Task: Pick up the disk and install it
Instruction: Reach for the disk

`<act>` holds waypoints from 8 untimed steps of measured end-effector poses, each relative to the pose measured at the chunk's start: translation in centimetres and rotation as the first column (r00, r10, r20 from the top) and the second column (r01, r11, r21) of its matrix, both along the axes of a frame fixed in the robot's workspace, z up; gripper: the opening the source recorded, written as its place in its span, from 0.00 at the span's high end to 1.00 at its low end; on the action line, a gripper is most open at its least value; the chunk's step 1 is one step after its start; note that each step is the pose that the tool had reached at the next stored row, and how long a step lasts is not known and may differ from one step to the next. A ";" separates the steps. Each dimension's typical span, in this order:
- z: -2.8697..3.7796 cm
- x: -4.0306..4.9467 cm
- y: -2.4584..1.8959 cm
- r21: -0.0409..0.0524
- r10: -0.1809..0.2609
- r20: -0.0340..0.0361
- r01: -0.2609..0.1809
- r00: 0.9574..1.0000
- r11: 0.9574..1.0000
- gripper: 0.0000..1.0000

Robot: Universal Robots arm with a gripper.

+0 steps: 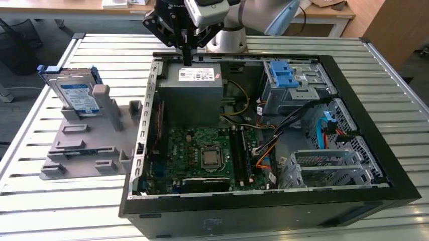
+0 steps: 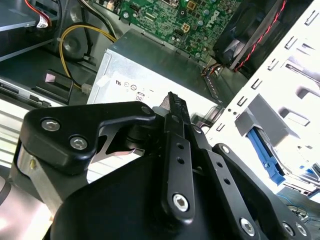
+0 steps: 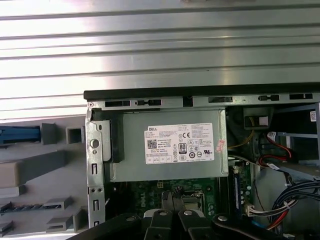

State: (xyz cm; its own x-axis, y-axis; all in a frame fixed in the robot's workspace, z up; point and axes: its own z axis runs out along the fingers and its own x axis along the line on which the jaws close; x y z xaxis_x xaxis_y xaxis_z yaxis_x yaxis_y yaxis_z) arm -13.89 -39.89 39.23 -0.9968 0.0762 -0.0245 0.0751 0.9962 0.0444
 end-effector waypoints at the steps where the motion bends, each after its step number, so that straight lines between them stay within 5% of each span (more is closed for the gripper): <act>1: -0.01 -0.04 0.00 0.000 0.000 0.000 0.000 1.000 1.000 0.89; 8: -0.05 -0.37 0.00 0.000 0.000 0.000 0.000 1.000 1.000 0.89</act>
